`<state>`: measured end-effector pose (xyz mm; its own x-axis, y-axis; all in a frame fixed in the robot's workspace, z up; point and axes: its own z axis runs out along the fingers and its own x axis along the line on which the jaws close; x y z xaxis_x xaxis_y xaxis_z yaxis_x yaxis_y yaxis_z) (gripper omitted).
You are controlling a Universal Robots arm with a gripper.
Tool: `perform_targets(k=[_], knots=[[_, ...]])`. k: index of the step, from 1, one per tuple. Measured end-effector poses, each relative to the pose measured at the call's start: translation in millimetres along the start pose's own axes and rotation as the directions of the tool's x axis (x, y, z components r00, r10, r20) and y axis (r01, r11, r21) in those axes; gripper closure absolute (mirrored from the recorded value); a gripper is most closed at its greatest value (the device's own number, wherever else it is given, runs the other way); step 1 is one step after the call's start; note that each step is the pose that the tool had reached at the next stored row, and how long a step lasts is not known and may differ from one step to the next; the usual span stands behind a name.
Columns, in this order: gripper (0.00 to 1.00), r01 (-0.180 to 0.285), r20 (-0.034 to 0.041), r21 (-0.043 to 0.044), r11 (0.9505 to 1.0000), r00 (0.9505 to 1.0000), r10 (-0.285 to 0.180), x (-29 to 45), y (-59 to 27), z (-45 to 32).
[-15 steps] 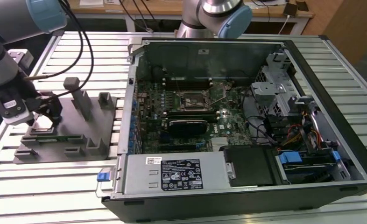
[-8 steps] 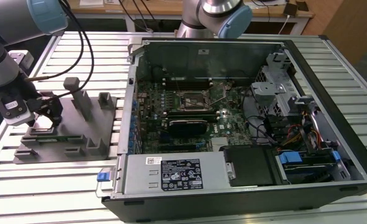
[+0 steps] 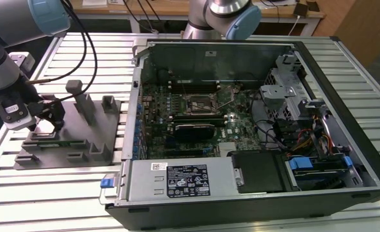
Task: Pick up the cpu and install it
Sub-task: 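Pick up the cpu and move it towards the insertion slot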
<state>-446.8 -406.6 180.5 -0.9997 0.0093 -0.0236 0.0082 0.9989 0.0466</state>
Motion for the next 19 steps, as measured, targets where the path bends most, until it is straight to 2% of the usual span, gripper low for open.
perform_targets(k=[3, 4, 16, 19], knots=[[0.31, 0.0, 0.0, 0.0, 1.0, 1.0, 0.0, 0.0, 0.0, 0.0], [0.38, 0.0, -0.0001, 0.0, 1.0, 1.0, 0.0, 0.0, 0.0, 0.0], [0.38, 0.0, -0.0001, -0.0001, 1.0, 1.0, 0.0, 0.0, 0.1, -2.0], [0.38, 0.0, -0.0065, -0.0018, 1.0, 1.0, 0.0, -0.3, 0.0, -2.1]])
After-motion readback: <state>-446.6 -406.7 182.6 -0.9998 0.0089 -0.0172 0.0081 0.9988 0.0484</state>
